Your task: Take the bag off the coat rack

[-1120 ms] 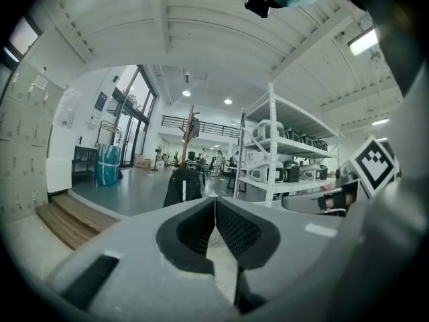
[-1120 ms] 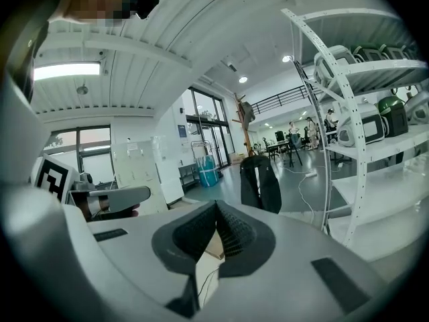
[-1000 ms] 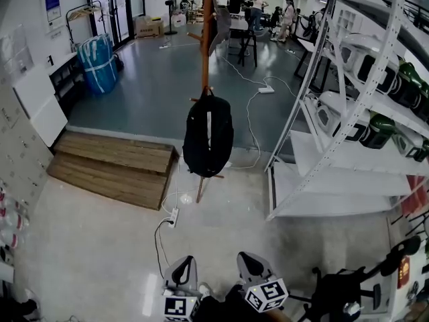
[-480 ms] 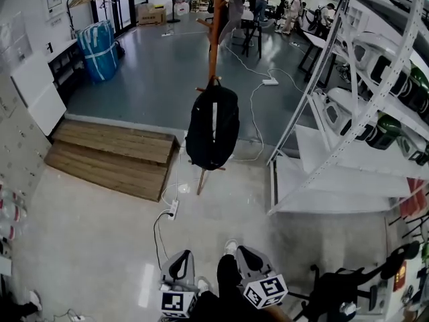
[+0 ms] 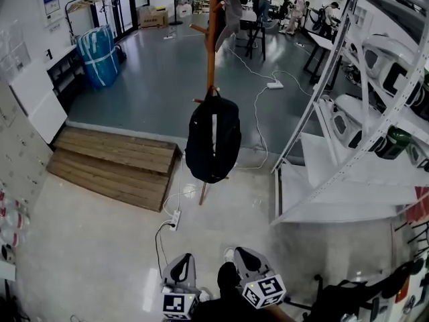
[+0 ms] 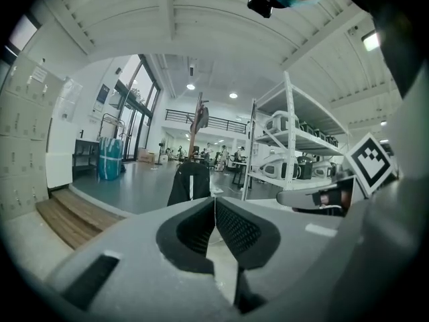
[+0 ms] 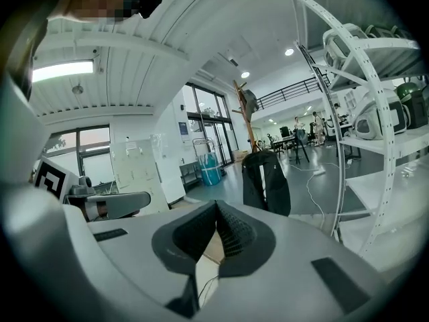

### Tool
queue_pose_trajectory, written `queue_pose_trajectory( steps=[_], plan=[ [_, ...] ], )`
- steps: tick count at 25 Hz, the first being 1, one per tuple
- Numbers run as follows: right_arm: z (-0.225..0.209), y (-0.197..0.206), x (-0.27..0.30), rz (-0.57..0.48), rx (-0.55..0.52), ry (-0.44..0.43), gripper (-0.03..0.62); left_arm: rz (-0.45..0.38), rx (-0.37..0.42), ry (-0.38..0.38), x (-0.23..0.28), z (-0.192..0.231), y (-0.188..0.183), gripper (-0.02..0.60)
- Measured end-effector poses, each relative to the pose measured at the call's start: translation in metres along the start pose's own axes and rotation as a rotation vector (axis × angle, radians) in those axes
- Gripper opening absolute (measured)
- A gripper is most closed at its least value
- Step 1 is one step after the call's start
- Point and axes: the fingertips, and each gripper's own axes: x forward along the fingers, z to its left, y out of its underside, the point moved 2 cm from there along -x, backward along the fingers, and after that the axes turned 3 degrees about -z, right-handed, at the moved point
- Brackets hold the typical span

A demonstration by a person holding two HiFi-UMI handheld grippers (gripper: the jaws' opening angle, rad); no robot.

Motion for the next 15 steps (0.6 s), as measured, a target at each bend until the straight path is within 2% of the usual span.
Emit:
queue_pose_trajectory(
  steps=[5, 7, 11, 15],
  plan=[
    [-0.034, -0.018, 0.037, -0.003, 0.009, -0.02, 0.012, -0.033, -0.008, -0.005, 0.053, 0.006, -0.018, 0.018],
    [-0.05, -0.026, 0.052, -0.002, 0.014, -0.028, 0.012, -0.009, -0.003, -0.018, 0.073, 0.007, -0.019, 0.018],
    [-0.085, -0.039, 0.077, 0.011, 0.023, -0.042, 0.012, 0.025, 0.054, -0.039, 0.116, 0.0, -0.026, 0.018],
    [-0.123, -0.052, 0.1, 0.021, 0.017, -0.052, 0.012, 0.016, 0.035, -0.025, 0.164, -0.011, -0.037, 0.018]
  ],
)
